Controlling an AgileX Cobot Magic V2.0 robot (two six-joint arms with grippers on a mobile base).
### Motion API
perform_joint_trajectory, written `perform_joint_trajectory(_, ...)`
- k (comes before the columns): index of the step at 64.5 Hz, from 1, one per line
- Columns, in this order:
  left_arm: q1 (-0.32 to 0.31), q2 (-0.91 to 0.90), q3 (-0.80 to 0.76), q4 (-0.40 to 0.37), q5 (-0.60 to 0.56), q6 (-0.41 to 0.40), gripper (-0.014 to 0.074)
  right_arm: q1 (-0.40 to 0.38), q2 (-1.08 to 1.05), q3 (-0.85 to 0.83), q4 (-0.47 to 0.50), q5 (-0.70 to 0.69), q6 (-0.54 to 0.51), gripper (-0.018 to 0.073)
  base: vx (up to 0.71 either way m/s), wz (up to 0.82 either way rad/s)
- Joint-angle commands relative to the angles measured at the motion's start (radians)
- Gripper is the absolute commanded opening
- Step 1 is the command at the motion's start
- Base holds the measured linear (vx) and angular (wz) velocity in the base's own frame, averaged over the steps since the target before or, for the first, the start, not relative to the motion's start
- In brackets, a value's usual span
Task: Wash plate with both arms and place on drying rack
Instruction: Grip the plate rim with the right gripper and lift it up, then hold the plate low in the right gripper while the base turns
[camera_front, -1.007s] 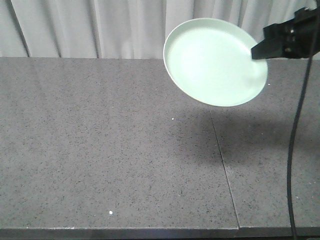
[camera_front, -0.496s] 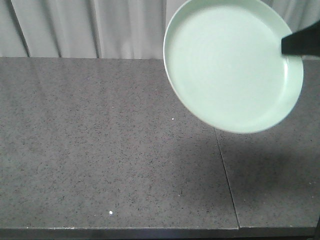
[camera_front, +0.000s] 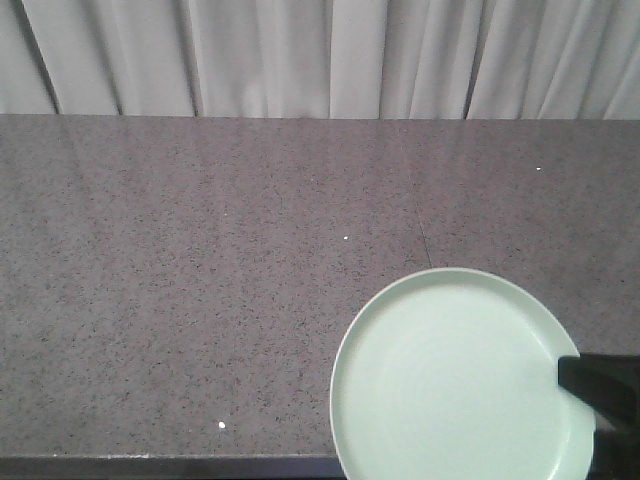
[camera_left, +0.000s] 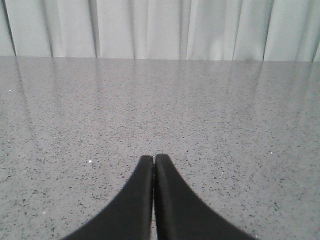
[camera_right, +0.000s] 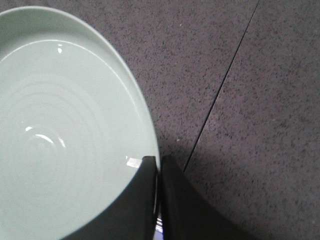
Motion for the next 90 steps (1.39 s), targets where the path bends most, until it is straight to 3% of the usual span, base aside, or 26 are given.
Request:
perform_joint_trajectory(1,-0.005,-0.013,-0.030,-0.007,-0.072,-0.007,-0.0006,-0.006,-0.074,0.027,0.056,-0.057,-0.010,-0.0001,0.00,0.00)
perform_joint_trajectory(90,-0.005,-0.013,-0.030,-0.007,-0.072,-0.007,-0.0006,-0.006,-0.152,0.031,0.074,-0.054,0.001,-0.0001,0.00,0.00)
